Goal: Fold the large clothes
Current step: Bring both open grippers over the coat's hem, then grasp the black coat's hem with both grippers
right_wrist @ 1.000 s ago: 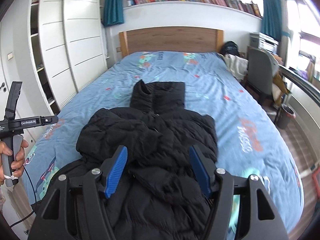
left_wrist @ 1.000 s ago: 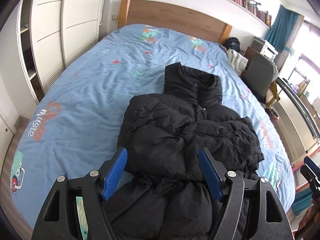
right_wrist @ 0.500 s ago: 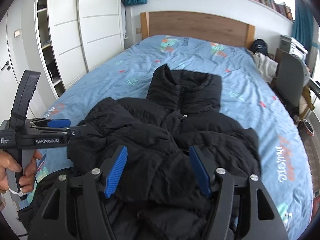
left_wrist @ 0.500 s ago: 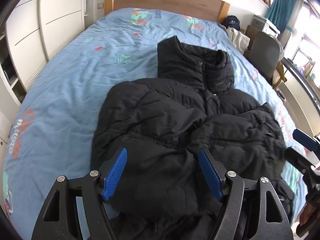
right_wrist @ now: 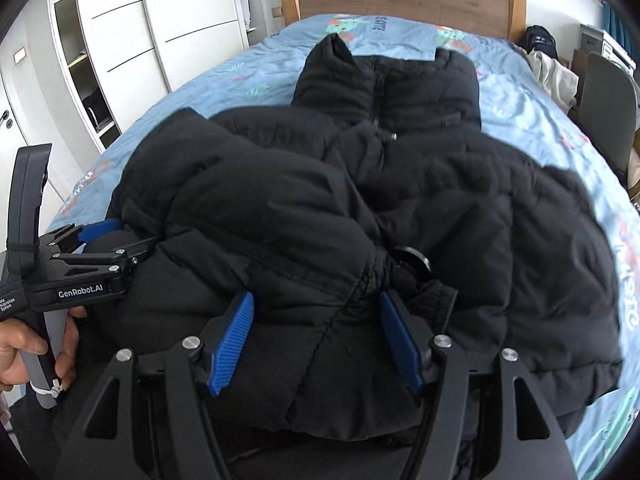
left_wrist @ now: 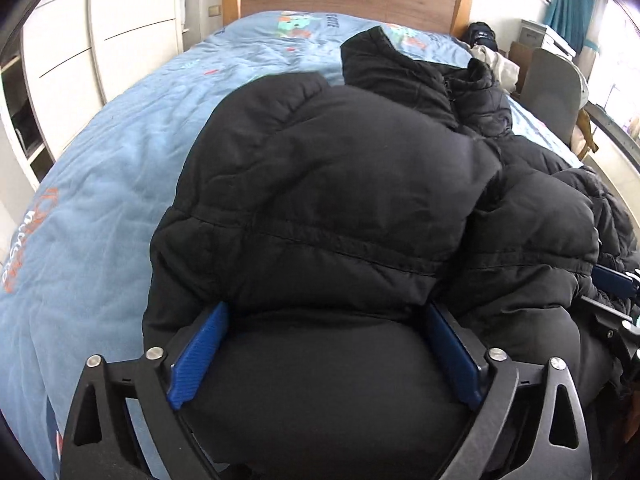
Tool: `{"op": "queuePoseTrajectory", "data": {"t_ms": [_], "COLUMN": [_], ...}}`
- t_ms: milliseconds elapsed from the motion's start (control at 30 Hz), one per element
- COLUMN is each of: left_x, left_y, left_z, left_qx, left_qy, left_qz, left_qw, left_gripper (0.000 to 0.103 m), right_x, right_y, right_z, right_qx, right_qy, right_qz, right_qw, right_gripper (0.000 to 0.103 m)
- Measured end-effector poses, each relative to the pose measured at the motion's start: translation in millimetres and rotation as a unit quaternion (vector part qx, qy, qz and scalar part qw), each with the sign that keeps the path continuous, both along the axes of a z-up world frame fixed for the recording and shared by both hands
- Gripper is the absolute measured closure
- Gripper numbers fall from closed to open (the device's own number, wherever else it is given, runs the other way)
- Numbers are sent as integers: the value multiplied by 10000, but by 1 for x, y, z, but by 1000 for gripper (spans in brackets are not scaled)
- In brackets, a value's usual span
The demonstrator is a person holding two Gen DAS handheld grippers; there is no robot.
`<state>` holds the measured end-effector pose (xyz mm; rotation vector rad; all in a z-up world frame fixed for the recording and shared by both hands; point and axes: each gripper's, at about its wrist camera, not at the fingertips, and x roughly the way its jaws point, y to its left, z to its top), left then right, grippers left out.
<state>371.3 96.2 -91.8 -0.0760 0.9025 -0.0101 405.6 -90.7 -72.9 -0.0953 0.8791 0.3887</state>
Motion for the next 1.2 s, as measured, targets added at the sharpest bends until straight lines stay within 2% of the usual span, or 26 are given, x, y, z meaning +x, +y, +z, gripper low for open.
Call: {"op": "queuePoseTrajectory", "data": {"t_ms": [100,233,333,467,567,633,767,1033,1200], "left_x": [-2,0,-5,-14,-16,-19,-22,-21,-21], "left_y": [0,1,12,16,14,11,7,5,6], "left_z": [0,4,18,37,34,23,8,-5,-9], "left_qx": [2,89,118,314,391,386,351,372,348], "left_qy": [26,268,433,115,47,96,-7,-46,-50], "left_qz": [-14,-221,-41,100,110,101,159,279,291], "left_qw": [10000,9994,9990,9994,9992,9992,9993,9989,9990], "left_gripper": [6,6,6,6,6,6,5,1,1], "right_x": [1,-2,-10,-23,-28,-27,-21,-15,-18], "right_y": [1,0,-7,-11,-2,5,11,7,9], "right_z": [-5,-3,7,33,44,42,15,-9,-15], "right_qx": [-93,-242,-430,-513,-466,-462,-553,-320,-345], "right_qy": [-1,75,159,-23,-275,-361,-223,-306,-427], "right_qz": [3,76,24,-219,-100,-2,101,109,124], "right_qw": [10000,9996,9989,9984,9985,9983,9982,9990,9984], "right_gripper": [39,39,39,39,39,39,38,24,20]}}
